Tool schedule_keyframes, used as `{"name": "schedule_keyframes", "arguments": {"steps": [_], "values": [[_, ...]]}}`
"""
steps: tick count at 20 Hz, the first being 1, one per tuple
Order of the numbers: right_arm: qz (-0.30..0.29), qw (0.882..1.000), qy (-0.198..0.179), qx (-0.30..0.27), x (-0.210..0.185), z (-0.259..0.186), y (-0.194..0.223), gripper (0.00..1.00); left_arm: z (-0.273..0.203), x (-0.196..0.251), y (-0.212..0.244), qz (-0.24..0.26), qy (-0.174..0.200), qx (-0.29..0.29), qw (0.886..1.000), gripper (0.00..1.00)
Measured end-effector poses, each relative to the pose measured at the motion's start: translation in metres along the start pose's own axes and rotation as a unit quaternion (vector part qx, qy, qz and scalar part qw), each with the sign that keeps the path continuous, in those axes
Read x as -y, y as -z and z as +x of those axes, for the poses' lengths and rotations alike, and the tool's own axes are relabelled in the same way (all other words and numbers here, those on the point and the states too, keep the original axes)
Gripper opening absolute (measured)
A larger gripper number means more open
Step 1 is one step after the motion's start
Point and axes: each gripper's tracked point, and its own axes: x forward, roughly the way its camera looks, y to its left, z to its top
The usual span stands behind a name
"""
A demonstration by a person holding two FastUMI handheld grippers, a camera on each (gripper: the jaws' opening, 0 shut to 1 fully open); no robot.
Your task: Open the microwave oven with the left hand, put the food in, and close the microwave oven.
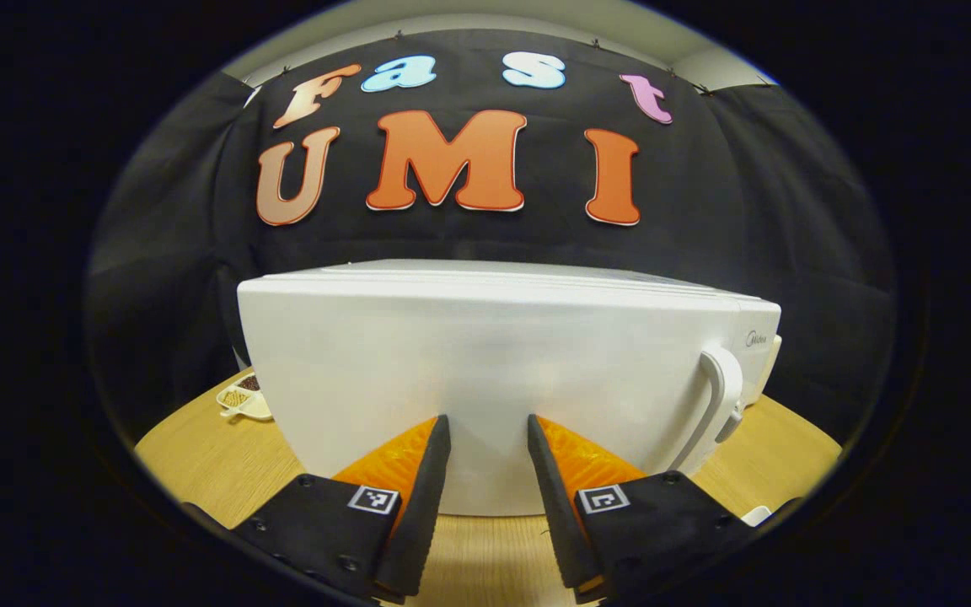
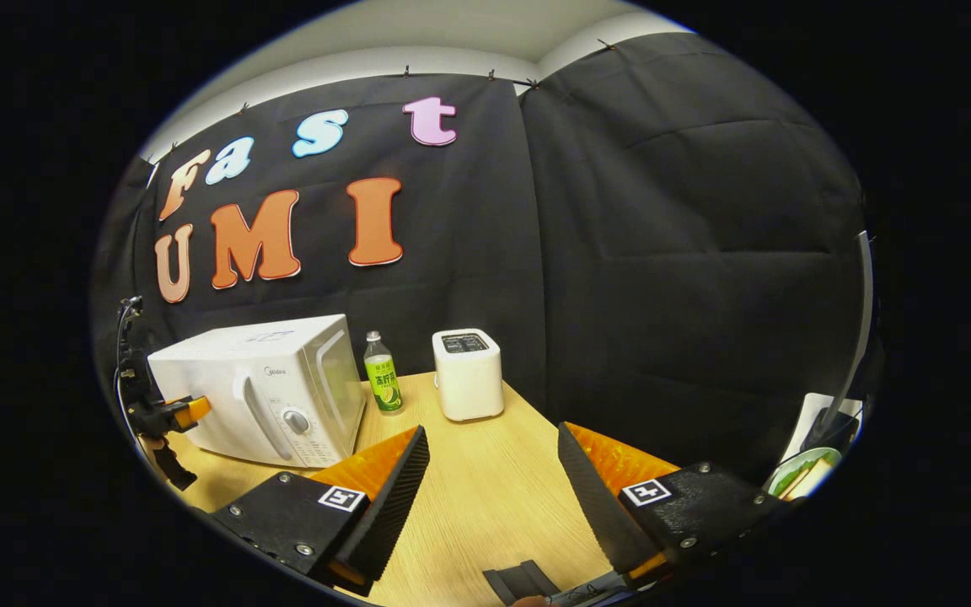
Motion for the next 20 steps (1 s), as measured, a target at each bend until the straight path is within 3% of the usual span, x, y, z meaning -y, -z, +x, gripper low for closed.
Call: {"name": "schedule_keyframes", "arguments": {"steps": [3,4,5,9,11,16,20], "values": [[0.006,1.000,0.000,0.001,-0.001,-0.005,-0.002,0.95,0.003,-0.004,0.001,-0.008,0.003,0.014,1.000,0.59],[0.008,1.000,-0.002,0.001,-0.003,-0.008,-0.002,0.95,0.001,-0.004,0.000,-0.009,0.000,0.012,1.000,0.39],[0.007,1.000,-0.004,0.002,-0.006,-0.011,-0.003,0.95,0.000,-0.005,0.003,-0.003,-0.002,0.011,1.000,0.28],[0.006,1.000,-0.008,0.004,-0.012,-0.027,-0.008,0.95,-0.007,-0.013,-0.003,-0.009,0.005,0.008,1.000,0.28],[0.008,1.000,-0.013,0.009,-0.018,-0.034,-0.014,0.95,-0.016,-0.020,-0.018,-0.046,0.021,0.009,0.999,0.06],[0.004,0.999,-0.041,0.024,-0.047,-0.050,-0.039,0.95,-0.098,-0.054,-0.095,-0.019,0.057,0.041,0.997,0.05],[0.003,0.996,-0.077,0.038,-0.080,-0.062,-0.063,0.95,-0.166,-0.121,-0.140,-0.005,0.029,0.040,0.999,0.10]]}}
